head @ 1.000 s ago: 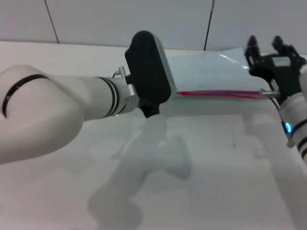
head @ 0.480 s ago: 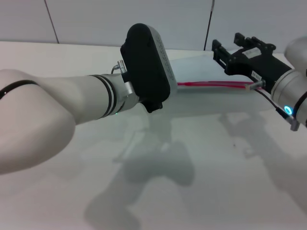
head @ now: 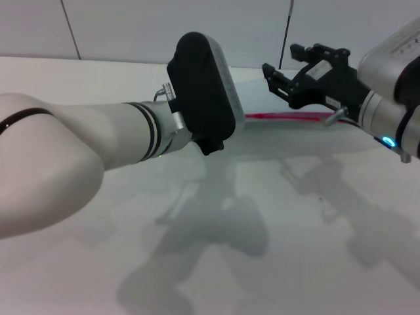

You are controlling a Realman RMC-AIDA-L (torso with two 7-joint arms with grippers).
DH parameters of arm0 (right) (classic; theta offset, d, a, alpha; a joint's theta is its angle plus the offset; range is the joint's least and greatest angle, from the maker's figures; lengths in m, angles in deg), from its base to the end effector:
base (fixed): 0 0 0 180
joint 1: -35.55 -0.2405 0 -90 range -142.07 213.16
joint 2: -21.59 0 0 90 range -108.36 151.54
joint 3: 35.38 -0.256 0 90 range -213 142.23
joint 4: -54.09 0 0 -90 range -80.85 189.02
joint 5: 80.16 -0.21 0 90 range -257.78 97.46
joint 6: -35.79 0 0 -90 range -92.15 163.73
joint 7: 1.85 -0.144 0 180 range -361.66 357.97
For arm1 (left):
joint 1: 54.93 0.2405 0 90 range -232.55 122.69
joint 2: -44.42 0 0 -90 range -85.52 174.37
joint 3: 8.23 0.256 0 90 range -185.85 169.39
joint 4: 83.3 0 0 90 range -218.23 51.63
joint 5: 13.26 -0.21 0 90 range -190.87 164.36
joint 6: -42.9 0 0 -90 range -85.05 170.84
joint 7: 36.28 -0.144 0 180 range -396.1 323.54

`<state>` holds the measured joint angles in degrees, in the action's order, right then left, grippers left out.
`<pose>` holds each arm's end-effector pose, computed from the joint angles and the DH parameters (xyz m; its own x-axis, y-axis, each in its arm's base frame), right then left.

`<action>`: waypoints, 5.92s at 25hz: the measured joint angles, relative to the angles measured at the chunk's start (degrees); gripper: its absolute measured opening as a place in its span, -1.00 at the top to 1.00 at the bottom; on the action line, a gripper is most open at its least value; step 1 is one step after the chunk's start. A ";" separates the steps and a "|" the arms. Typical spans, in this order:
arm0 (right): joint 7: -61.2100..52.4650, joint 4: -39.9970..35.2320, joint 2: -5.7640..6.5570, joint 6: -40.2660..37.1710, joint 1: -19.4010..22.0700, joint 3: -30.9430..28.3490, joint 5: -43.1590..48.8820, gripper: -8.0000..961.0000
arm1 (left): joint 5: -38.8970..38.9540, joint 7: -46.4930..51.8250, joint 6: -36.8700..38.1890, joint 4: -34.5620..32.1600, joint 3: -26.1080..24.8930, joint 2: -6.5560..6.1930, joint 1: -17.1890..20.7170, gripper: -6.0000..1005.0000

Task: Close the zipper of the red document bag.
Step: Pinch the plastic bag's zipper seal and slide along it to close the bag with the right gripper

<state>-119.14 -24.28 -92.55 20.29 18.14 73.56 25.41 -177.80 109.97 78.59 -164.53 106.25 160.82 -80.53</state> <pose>0.1438 0.3690 -0.0296 0.8885 -0.0987 -0.4480 -0.4024 -0.6369 -0.6576 -0.1337 0.3674 -0.0647 0.9805 -0.0264 -0.1947 -0.1564 -0.7046 -0.6921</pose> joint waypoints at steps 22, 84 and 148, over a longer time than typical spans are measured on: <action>4.29 -1.72 -1.90 -8.83 -0.81 -1.18 16.78 -0.07 | 0.01 -0.52 -0.02 -4.41 -0.58 -0.12 0.17 0.91; 3.82 3.60 -2.14 1.65 -1.58 3.84 25.69 0.62 | 0.01 -0.75 0.15 -7.02 0.13 -0.20 0.63 0.91; 4.42 13.62 -2.08 5.94 -1.39 -11.31 26.00 0.75 | -0.08 -6.31 -0.37 -12.74 -4.60 -0.20 9.85 0.93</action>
<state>-114.72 -10.67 -94.63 26.22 16.76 62.24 51.42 -177.88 103.67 78.22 -177.26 101.64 160.61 -70.68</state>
